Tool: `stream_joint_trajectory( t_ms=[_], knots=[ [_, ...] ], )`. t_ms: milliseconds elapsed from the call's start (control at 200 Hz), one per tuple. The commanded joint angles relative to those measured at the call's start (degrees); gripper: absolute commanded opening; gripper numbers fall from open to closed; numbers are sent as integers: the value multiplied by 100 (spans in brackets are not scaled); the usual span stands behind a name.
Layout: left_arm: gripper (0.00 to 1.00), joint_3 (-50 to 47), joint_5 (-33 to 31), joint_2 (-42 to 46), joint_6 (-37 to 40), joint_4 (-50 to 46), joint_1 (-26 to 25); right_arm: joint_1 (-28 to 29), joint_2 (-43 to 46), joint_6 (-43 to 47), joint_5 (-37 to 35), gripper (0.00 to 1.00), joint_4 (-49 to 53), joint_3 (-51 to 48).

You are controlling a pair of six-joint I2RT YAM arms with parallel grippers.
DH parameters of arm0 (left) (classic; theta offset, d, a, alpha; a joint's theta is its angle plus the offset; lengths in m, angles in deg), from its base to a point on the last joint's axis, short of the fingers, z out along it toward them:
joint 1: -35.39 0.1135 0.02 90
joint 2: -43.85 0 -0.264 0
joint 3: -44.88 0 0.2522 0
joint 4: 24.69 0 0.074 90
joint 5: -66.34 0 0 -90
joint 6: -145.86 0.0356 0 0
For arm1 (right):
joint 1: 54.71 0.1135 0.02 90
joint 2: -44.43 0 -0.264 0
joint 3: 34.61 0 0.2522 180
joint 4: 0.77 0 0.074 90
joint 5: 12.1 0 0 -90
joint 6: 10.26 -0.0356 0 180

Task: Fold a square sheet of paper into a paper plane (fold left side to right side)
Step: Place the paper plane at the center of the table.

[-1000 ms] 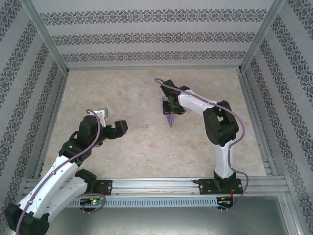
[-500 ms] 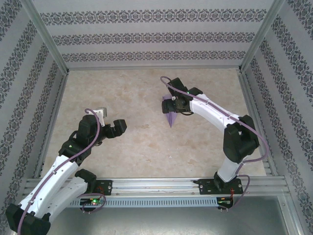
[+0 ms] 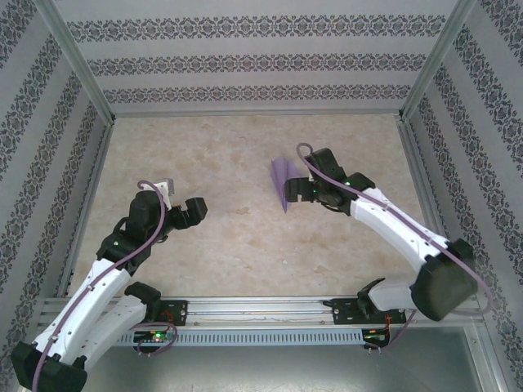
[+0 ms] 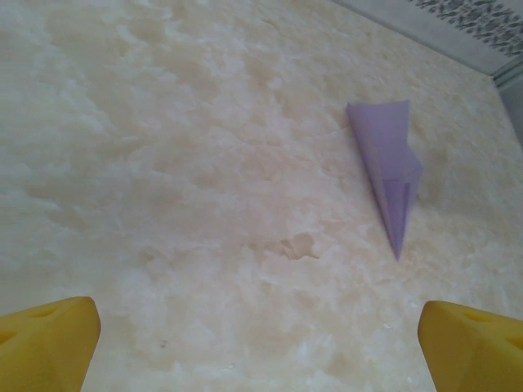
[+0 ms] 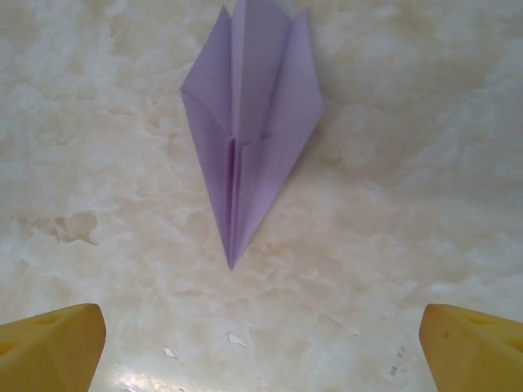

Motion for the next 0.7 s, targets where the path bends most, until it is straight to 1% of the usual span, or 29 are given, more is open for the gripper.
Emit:
stream_joint_trajectory(
  t_ms=[0,125,275,350,445,565,695],
  knots=[
    [99,389,-471,63,437,-428,199,-243,628,153,-76,98,-328,-457],
    [99,604,-803,85,813,-536,470,-772,1428,332,-15,98,-590,-982],
    [99,602,-1040,150,1199,-293,895,-1555,2326,617,-173,98,-979,-1634],
    [99,490,-1217,169,1398,-52,1088,-1907,2671,889,-217,98,-1404,-2073],
    [99,265,-1479,169,1575,290,1292,-2118,3025,1195,-496,98,-2212,-2762],
    [100,-143,-1853,177,1844,896,1427,-2243,3077,1571,-639,98,-3449,-3596],
    [100,-694,-2043,169,1908,1652,1498,-2407,2460,1651,-615,98,-4633,-4238]
  ],
)
